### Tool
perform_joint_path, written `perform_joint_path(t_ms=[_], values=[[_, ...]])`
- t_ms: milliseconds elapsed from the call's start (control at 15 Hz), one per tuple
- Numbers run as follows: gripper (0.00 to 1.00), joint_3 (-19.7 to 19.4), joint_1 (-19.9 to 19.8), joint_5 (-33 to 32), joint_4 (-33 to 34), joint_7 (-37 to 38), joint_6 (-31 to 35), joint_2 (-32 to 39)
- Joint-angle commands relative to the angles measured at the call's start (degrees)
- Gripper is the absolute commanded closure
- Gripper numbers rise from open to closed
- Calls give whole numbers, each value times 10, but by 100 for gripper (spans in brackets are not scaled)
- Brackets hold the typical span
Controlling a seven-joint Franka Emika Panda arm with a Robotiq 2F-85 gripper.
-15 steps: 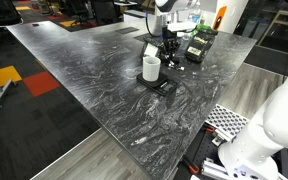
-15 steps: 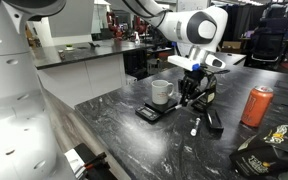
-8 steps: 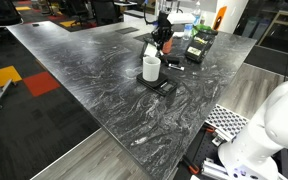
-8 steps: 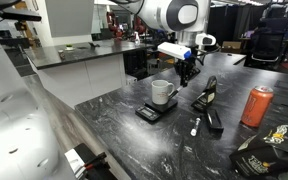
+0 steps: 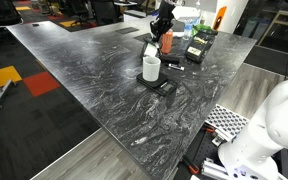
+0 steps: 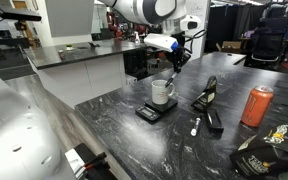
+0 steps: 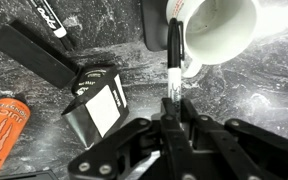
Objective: Pick up the marker on the left and put it in the white mug
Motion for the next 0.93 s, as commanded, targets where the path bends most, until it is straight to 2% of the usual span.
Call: perform_joint_path(t_ms=[0,467,867], values=[[97,9,12,12,-47,-19,45,-31],[97,19,32,10,-76,-18,120,-35],[97,15,27,9,-107,-10,194,-22]])
